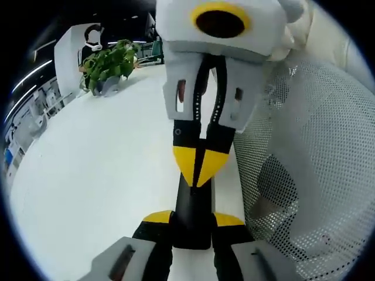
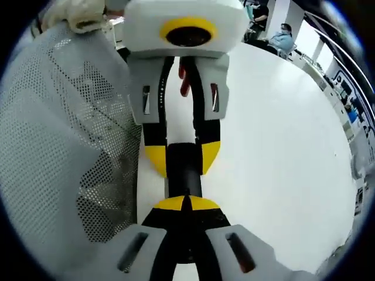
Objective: Press the specified remote control buttons in sequence, fully releasing each button before pressing the next.
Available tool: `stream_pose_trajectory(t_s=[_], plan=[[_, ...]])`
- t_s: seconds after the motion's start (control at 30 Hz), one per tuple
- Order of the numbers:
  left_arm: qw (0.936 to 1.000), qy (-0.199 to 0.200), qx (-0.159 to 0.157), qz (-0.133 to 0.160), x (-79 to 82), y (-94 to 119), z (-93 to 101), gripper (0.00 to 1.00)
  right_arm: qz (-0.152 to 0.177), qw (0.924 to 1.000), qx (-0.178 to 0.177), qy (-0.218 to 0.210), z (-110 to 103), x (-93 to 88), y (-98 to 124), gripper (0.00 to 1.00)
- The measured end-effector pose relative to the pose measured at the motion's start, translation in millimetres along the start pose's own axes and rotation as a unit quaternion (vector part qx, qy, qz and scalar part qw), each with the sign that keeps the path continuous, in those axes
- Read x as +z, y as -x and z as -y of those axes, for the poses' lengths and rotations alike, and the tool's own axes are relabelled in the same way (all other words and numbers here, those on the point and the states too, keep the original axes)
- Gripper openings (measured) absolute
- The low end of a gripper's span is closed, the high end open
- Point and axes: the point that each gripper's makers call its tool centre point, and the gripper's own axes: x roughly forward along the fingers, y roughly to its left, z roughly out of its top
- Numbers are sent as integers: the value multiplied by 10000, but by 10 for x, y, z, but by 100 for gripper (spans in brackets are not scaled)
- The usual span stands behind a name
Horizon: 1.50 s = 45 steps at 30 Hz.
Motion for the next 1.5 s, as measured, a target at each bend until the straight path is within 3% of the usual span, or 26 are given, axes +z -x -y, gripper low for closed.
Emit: stream_pose_trajectory(t_s=[0.07, 0.23, 0.37, 0.6, 0.73, 0.87, 0.93, 1.03, 1.27, 1.4, 1.5], plan=[[10000, -2, 6, -4, 2, -2, 3, 25, -37, 9998, -40, 165, -6, 11, -3, 0], [10000, -24, 12, -31, 1, -3, 6, 25, -26, 9999, 101, -103, 22, 68, -35, 0], [10000, -25, 11, -29, -3, -6, 1, 25, -116, 9998, 150, -20, 10, 60, -39, 0], [10000, -25, 3, -29, 0, 4, -4, 25, -542, 9983, 222, 37, 30, 75, -63, 0], [10000, -12, -2, -14, 0, 4, -7, 25, -640, 9975, 217, -198, 43, 63, -64, 0], [10000, 24, -1, 12, -3, 2, -12, 25, -641, 9949, 173, -759, 62, 50, -66, 0], [10000, 26, 0, 13, -3, 2, -10, 25, -666, 9924, 10, -1032, 63, 43, -66, 0], [10000, -18, 2, -9, -6, 2, -6, 25, -711, 9922, -237, -996, 42, 56, -66, 0], [10000, -11, 15, -7, 7, 0, -8, 25, -548, 9792, -595, -1860, 103, 59, -73, 0], [10000, -19, 17, -43, 3, -6, -16, 25, -630, 9869, -606, -1357, 78, 62, -75, 0], [10000, -15, 21, -39, 6, -6, -16, 25, -437, 9911, -538, -1137, 75, 64, -68, 0]])
